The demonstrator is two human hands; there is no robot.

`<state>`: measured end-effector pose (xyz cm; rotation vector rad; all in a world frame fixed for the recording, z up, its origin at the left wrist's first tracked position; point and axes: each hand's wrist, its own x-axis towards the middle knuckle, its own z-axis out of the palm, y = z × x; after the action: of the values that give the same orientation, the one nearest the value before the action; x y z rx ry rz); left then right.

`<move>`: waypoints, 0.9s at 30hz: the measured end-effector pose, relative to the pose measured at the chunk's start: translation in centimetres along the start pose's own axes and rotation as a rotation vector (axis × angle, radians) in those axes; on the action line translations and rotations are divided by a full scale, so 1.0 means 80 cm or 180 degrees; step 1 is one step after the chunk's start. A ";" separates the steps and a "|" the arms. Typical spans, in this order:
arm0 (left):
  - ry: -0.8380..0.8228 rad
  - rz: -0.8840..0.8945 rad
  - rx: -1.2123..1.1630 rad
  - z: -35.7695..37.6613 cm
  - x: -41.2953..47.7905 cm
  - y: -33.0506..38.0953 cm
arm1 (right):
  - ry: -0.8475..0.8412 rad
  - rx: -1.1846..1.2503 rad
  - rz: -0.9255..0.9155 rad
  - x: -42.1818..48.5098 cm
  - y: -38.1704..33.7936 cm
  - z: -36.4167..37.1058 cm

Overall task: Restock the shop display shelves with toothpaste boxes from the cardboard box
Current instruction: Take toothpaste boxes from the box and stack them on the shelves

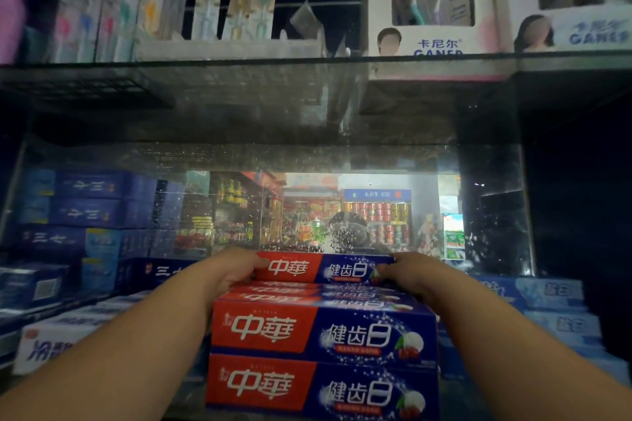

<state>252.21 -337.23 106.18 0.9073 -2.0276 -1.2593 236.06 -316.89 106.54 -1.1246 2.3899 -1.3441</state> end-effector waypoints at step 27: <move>-0.0879 0.0451 -0.1388 0.001 -0.142 -0.053 | -0.0418 0.1712 -0.0564 -0.106 0.082 0.044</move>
<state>259.99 -329.60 100.90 0.3963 -1.8604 -1.7275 240.23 -311.35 97.62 -1.2255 1.7098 -1.7603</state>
